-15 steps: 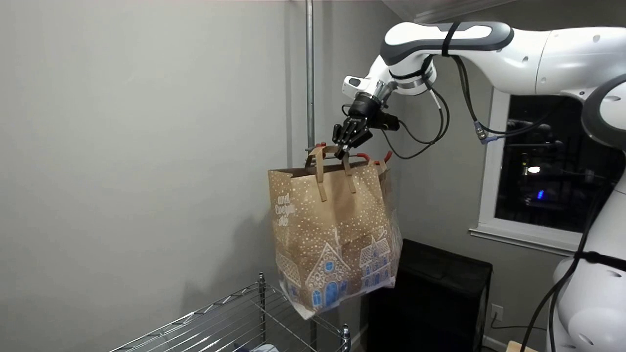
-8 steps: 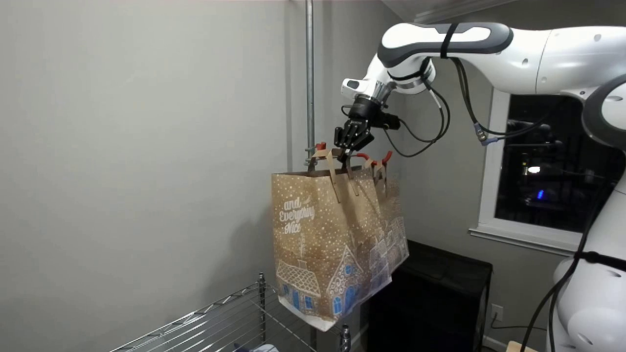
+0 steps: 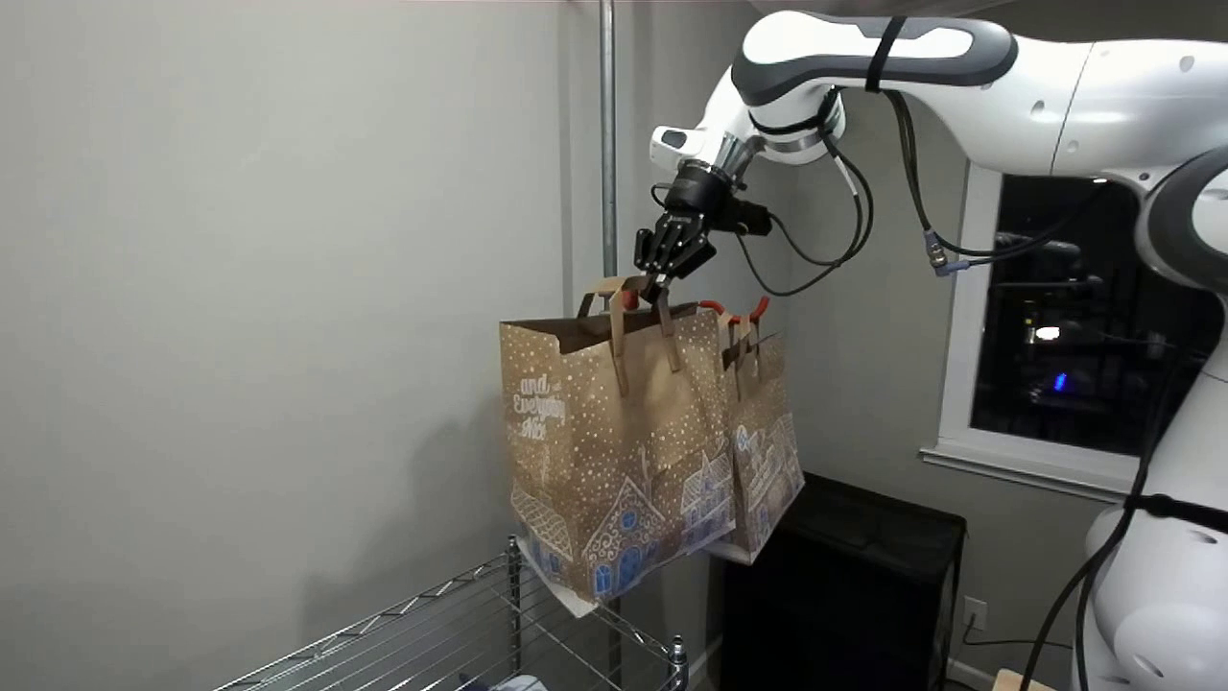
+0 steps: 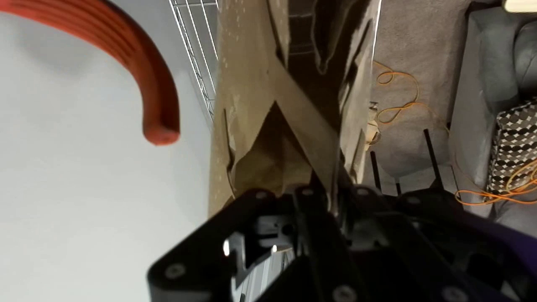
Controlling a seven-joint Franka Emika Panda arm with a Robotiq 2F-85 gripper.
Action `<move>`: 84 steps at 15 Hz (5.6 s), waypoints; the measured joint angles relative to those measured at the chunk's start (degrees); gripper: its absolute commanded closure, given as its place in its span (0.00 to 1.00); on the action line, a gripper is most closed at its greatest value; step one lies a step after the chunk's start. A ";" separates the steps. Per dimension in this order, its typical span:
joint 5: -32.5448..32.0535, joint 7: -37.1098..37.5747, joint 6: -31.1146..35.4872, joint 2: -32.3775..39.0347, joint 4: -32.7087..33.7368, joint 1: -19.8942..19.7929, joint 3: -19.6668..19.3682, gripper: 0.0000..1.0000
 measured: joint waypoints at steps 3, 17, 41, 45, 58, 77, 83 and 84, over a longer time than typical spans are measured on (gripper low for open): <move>0.00 3.12 0.01 1.82 2.90 0.33 1.33 0.95; -12.09 30.56 -2.01 23.30 31.88 4.94 11.03 0.95; -26.61 38.01 -23.78 42.92 54.68 15.34 10.69 0.34; -26.61 37.83 -26.07 42.27 54.74 15.10 10.69 0.08; -27.01 34.91 -33.73 32.03 59.22 13.87 8.64 0.00; -18.34 37.76 -31.85 27.86 51.05 15.57 11.10 0.00; -18.74 57.26 -21.55 25.84 44.70 27.94 15.11 0.00; -18.73 60.01 -19.84 25.27 42.34 29.22 15.43 0.00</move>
